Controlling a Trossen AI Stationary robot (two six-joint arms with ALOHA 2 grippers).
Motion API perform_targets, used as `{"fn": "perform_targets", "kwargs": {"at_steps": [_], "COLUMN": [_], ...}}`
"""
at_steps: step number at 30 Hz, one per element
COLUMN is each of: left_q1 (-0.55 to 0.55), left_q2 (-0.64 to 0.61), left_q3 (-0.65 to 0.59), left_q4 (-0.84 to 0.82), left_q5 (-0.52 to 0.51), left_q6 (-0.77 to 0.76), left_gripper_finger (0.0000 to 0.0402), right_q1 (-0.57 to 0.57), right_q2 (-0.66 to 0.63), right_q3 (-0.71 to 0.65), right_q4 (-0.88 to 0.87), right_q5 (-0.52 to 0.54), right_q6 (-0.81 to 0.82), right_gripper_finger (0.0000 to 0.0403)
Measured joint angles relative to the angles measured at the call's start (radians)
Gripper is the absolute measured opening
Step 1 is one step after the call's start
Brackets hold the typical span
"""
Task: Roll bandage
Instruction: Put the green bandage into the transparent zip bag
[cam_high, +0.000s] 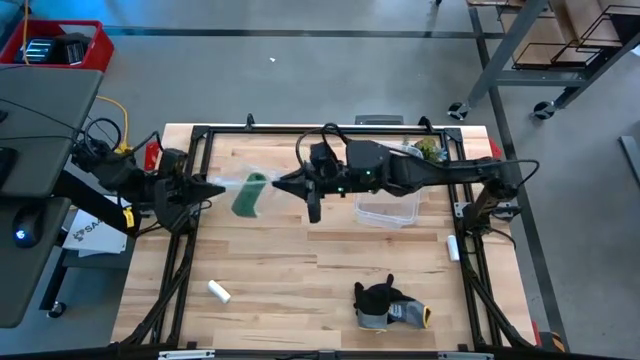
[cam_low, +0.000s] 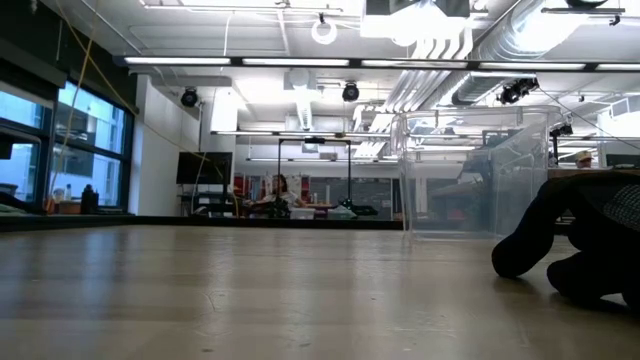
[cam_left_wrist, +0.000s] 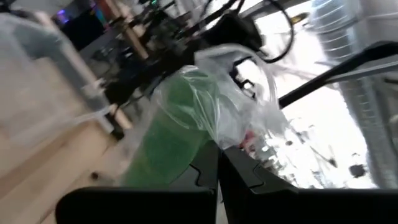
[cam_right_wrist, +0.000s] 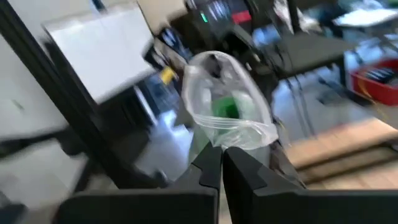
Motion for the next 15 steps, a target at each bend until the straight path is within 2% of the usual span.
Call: {"fn": "perform_targets", "kwargs": {"at_steps": [8, 15], "left_q1": [0.000, 0.000], "left_q2": [-0.012, -0.013], "left_q3": [0.000, 0.000], "left_q4": [-0.202, -0.177], "left_q5": [0.070, 0.088], "left_q6": [-0.151, -0.108], "left_gripper_finger": [0.0000, 0.0000], "right_q1": [0.001, 0.002], "right_q2": [-0.031, -0.034], "right_q3": [0.000, 0.000], "right_q4": [-0.249, -0.209], "right_q5": [0.029, 0.030], "right_q6": [-0.036, -0.043], "right_gripper_finger": [0.0000, 0.0009]}}
